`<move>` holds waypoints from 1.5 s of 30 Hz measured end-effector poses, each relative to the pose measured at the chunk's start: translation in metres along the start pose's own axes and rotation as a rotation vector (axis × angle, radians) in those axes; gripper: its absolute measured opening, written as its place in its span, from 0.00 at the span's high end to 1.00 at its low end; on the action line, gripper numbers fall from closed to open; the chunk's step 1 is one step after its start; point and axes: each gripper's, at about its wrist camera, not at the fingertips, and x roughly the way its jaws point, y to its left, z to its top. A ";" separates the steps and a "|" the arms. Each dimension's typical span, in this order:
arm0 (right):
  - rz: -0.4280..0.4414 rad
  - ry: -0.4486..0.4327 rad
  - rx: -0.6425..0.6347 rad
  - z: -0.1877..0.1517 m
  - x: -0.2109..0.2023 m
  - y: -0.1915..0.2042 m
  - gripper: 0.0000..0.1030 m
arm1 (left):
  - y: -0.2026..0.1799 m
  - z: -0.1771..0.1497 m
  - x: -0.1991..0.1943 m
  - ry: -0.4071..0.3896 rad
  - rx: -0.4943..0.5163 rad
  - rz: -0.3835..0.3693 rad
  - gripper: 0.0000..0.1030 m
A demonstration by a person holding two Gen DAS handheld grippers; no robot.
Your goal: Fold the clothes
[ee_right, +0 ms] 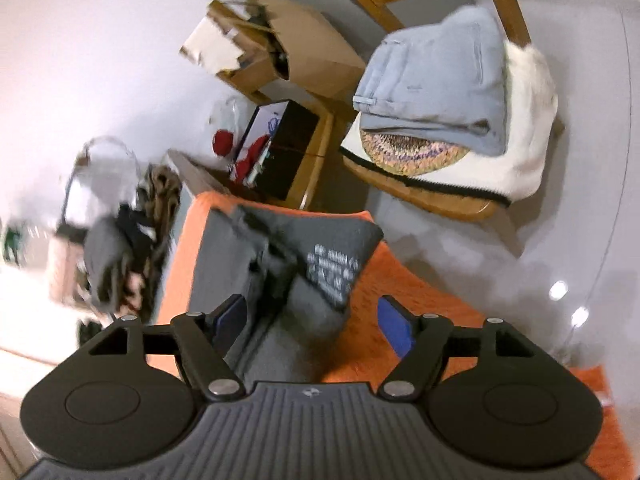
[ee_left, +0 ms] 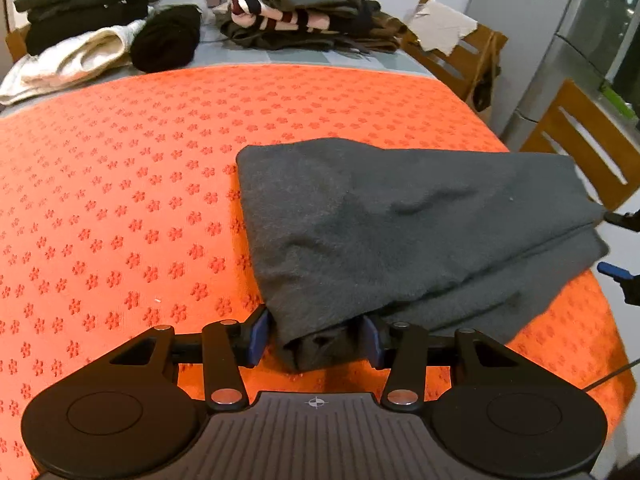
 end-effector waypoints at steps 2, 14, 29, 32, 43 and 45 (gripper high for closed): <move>0.067 -0.007 0.073 0.005 0.010 -0.007 0.21 | -0.001 -0.002 -0.001 -0.014 -0.011 0.008 0.53; 0.023 0.033 -0.075 0.004 0.036 0.026 0.79 | -0.003 -0.006 -0.011 -0.099 -0.044 0.029 0.81; 0.153 -0.013 -0.422 -0.029 -0.021 0.174 0.85 | 0.028 0.023 -0.080 -0.357 -0.018 0.097 0.88; 0.179 0.011 -0.445 -0.049 -0.020 0.198 0.85 | 0.056 0.027 -0.096 -0.377 -0.030 0.123 0.88; 0.183 0.075 -0.420 -0.152 -0.003 0.229 0.84 | 0.164 0.016 -0.141 -0.334 -0.028 0.132 0.88; 0.173 0.078 -0.411 -0.171 -0.001 0.230 0.84 | 0.182 0.012 -0.143 -0.316 -0.021 0.127 0.88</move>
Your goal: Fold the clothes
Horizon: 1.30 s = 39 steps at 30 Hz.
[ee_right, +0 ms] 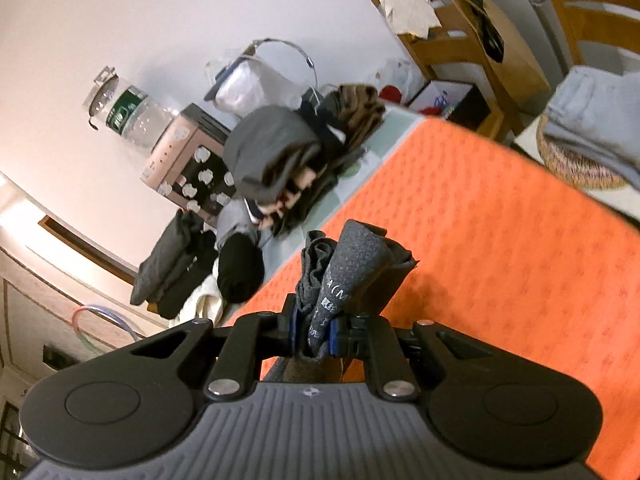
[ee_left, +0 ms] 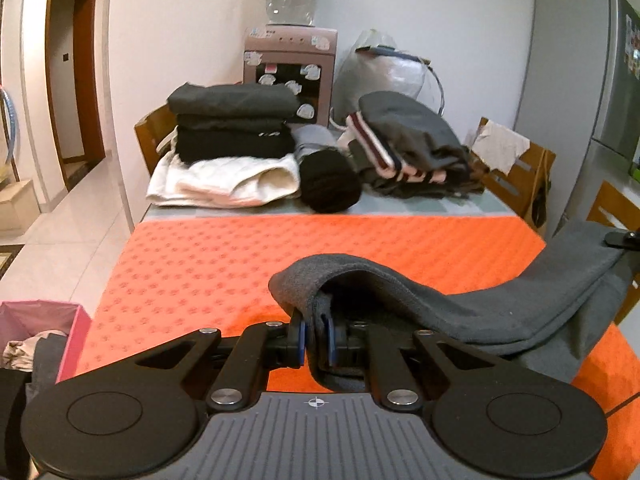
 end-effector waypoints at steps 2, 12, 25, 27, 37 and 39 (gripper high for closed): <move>-0.016 0.003 0.010 -0.018 0.004 0.005 0.84 | 0.016 -0.004 -0.001 0.015 0.002 -0.009 0.88; -0.140 -0.003 -0.027 -0.083 0.015 0.010 0.83 | 0.064 -0.038 0.003 0.108 0.038 -0.093 0.87; -0.474 -0.093 -0.259 -0.096 -0.010 0.028 0.62 | 0.113 -0.063 -0.018 0.156 0.041 -0.248 0.71; -0.456 -0.091 -0.309 -0.096 -0.011 0.040 0.62 | 0.124 -0.056 -0.021 0.126 -0.020 -0.258 0.72; -0.359 0.024 -0.521 -0.129 0.031 0.078 0.62 | 0.120 -0.039 0.023 0.112 -0.033 -0.270 0.74; -0.371 0.069 -0.556 -0.140 0.048 0.077 0.62 | 0.112 -0.043 0.029 0.124 0.001 -0.273 0.74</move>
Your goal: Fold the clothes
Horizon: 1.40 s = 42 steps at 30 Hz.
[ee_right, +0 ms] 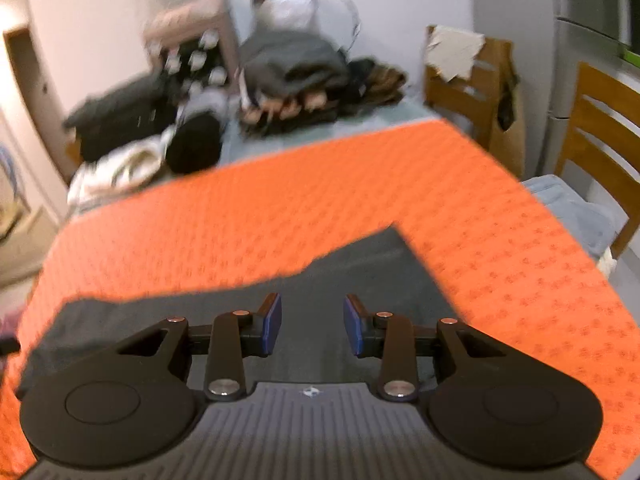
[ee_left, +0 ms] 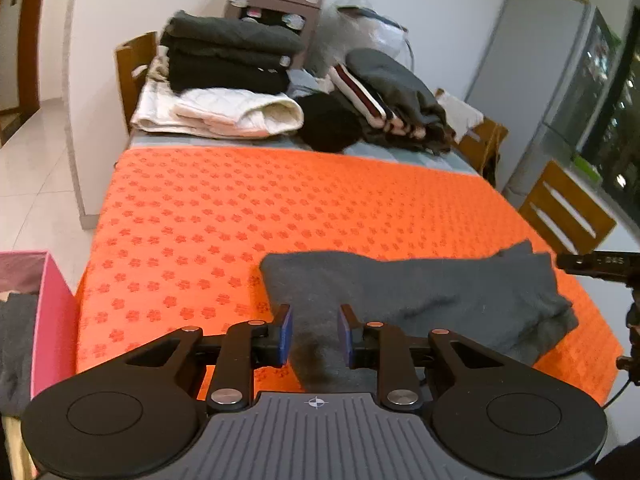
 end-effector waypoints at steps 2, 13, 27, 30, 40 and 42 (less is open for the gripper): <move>-0.014 0.041 -0.044 -0.009 0.015 0.007 0.62 | -0.005 -0.005 0.009 0.025 0.036 0.005 0.74; -0.009 0.085 -0.062 -0.015 0.022 0.020 0.59 | 0.008 -0.017 0.012 0.043 -0.043 0.046 0.69; 0.252 0.100 -0.184 0.009 -0.015 0.096 0.49 | 0.030 -0.032 0.008 0.103 -0.466 -0.024 0.56; 0.315 0.127 -0.224 0.018 -0.014 0.119 0.48 | 0.031 -0.037 0.010 0.103 -0.503 -0.035 0.57; 0.495 0.306 -0.231 0.039 0.010 0.197 0.39 | 0.012 -0.034 -0.005 0.005 -0.407 -0.086 0.85; 0.516 0.343 -0.248 0.039 0.015 0.213 0.38 | 0.003 -0.030 -0.010 -0.019 -0.351 -0.083 0.85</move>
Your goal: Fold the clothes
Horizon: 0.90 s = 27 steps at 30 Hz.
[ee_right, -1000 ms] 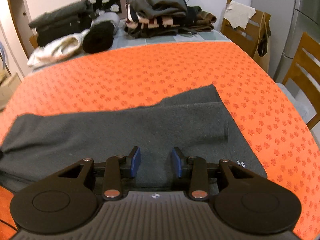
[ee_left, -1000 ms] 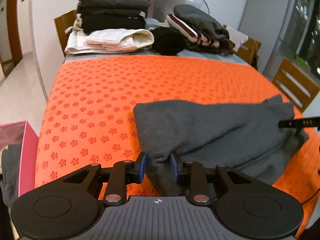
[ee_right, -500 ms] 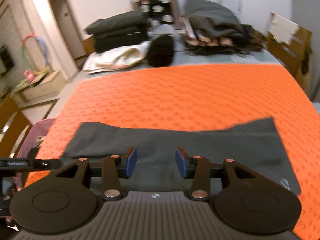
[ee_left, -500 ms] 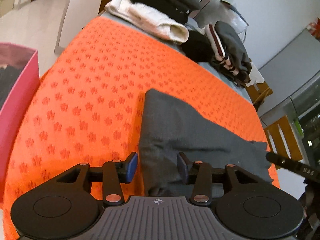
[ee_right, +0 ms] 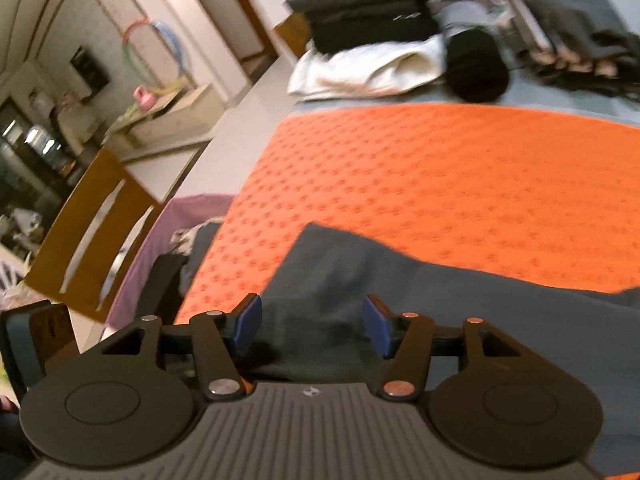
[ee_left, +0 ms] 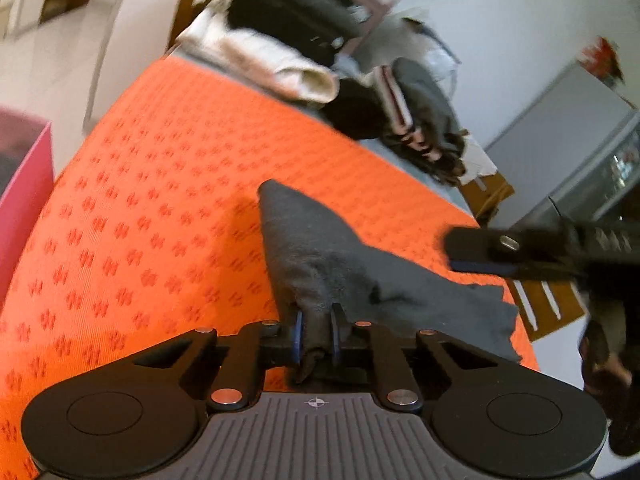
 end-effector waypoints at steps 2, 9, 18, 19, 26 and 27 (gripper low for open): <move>0.001 0.039 -0.022 0.006 0.011 0.012 0.38 | -0.009 0.000 -0.004 -0.020 0.057 -0.006 0.85; -0.017 0.132 -0.085 0.013 0.032 0.035 0.38 | -0.047 -0.002 -0.011 -0.061 0.257 -0.058 0.85; -0.022 0.069 -0.027 0.008 0.008 -0.001 0.83 | -0.066 0.001 -0.015 -0.051 0.273 -0.138 0.76; -0.019 0.053 -0.013 0.008 0.001 -0.007 0.83 | -0.065 0.003 -0.018 -0.045 0.253 -0.158 0.71; 0.045 -0.072 0.169 0.000 -0.058 -0.067 0.84 | -0.062 0.011 -0.037 -0.060 0.111 -0.167 0.64; 0.061 -0.088 0.204 -0.002 -0.068 -0.079 0.84 | -0.063 0.012 -0.036 -0.063 0.102 -0.153 0.63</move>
